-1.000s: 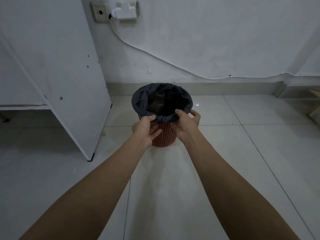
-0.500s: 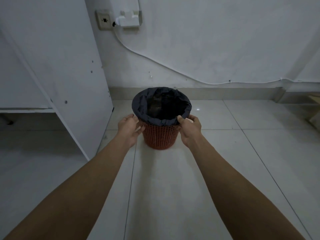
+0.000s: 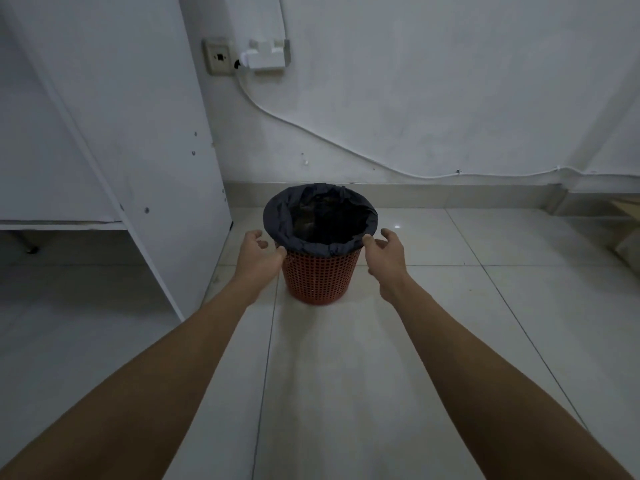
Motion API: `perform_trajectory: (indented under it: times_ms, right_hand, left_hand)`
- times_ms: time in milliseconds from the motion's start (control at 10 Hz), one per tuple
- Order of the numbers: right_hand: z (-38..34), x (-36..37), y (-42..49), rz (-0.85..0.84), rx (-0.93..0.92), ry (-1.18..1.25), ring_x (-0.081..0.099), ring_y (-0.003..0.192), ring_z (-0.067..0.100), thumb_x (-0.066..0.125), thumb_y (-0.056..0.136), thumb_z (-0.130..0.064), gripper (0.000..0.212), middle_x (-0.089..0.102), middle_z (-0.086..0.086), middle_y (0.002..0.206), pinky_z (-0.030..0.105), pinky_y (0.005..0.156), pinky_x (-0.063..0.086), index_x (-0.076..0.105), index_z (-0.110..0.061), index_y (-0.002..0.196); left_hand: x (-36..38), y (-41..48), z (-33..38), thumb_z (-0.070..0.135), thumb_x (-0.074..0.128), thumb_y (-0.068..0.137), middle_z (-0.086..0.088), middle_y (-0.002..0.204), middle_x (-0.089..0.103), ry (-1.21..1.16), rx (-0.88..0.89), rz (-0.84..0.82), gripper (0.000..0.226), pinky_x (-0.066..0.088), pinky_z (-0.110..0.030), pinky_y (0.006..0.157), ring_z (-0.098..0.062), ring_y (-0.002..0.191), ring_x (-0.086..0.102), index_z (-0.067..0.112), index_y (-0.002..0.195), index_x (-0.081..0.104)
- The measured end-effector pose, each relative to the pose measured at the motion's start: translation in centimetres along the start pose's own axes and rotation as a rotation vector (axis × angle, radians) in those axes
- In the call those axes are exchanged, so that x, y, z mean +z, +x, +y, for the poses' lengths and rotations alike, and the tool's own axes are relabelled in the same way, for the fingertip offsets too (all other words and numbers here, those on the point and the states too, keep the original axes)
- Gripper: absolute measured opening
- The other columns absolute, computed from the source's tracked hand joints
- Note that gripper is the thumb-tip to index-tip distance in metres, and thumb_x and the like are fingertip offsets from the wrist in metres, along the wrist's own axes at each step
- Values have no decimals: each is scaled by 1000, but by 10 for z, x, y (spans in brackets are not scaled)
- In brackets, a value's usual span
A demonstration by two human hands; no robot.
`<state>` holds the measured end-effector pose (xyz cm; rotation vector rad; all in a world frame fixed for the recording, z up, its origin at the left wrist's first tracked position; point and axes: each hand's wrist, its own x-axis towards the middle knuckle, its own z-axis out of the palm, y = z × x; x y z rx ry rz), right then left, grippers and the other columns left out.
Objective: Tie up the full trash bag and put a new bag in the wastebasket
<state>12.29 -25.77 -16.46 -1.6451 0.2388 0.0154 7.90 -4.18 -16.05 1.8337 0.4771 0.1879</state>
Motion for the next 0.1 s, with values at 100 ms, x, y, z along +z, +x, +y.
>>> perform_trajectory:
  times_ms: [100]
  right_hand:
    - [5, -15, -10, 20, -234, -276, 48, 129, 23, 55, 100, -38, 58, 46, 10, 146, 34, 101, 43, 38, -14, 149]
  left_hand:
    - [-23, -8, -8, 27, 67, 90, -9, 142, 43, 352, 282, -2, 68, 45, -38, 102, -24, 122, 50, 14, 148, 34]
